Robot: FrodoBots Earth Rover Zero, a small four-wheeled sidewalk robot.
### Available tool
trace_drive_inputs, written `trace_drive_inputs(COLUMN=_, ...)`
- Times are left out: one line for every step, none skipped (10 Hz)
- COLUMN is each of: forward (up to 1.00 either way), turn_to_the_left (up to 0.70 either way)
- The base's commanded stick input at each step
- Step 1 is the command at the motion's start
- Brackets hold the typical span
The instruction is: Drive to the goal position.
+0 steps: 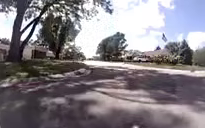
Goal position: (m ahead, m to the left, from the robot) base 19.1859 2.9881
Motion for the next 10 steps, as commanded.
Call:
trace_drive_inputs(forward=0.85, turn_to_the_left=0.0)
trace_drive_inputs(forward=0.85, turn_to_the_left=0.0)
trace_drive_inputs(forward=0.85, turn_to_the_left=0.0)
trace_drive_inputs(forward=0.85, turn_to_the_left=0.0)
trace_drive_inputs(forward=0.85, turn_to_the_left=0.0)
trace_drive_inputs(forward=0.85, turn_to_the_left=0.0)
trace_drive_inputs(forward=0.85, turn_to_the_left=0.0)
trace_drive_inputs(forward=0.85, turn_to_the_left=0.0)
trace_drive_inputs(forward=0.85, turn_to_the_left=0.0)
trace_drive_inputs(forward=0.85, turn_to_the_left=0.0)
